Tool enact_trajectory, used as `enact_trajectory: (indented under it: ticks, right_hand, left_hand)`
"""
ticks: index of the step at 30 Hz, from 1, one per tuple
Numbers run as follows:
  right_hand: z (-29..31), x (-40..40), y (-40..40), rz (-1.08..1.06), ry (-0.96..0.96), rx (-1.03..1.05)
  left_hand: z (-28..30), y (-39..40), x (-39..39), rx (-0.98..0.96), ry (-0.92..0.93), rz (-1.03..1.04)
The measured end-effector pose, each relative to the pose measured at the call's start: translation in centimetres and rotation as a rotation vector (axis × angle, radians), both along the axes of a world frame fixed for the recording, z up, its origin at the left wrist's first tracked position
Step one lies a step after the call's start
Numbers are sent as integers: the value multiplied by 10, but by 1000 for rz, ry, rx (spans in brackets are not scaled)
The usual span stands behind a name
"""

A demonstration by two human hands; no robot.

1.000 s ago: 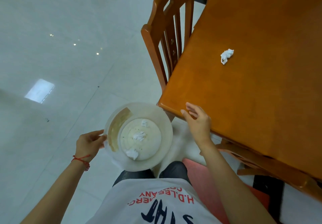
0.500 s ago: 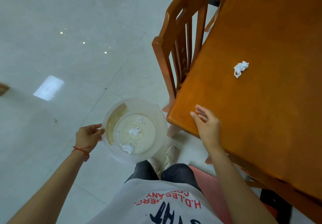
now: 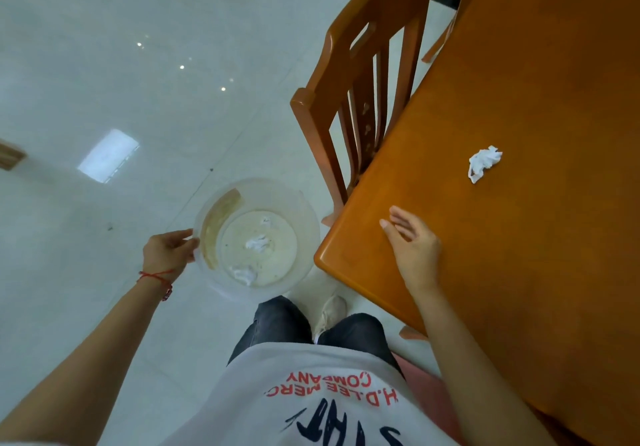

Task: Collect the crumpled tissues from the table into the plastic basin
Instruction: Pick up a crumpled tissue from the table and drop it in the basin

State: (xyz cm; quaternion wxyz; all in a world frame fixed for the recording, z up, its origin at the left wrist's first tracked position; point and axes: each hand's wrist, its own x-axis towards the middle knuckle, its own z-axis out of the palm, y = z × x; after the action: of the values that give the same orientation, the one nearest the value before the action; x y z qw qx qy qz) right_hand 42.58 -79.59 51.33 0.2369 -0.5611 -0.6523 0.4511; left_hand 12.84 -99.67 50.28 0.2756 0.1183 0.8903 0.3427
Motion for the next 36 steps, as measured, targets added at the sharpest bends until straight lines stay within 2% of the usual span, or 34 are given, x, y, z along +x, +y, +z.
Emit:
enact_trajectory:
  ticks: [13,26,36]
  right_hand:
    - [-5,4,58,-105,-12,99]
    - [-11,34,135,-267,-48,310]
    - [-8,36,169,-255,-76,482]
  left_hand:
    - [6,49,-4,-64,-26,-134]
    - [-2,80,-5,-8,-64,-96]
    - [0,87,-3,-25,-57,-91]
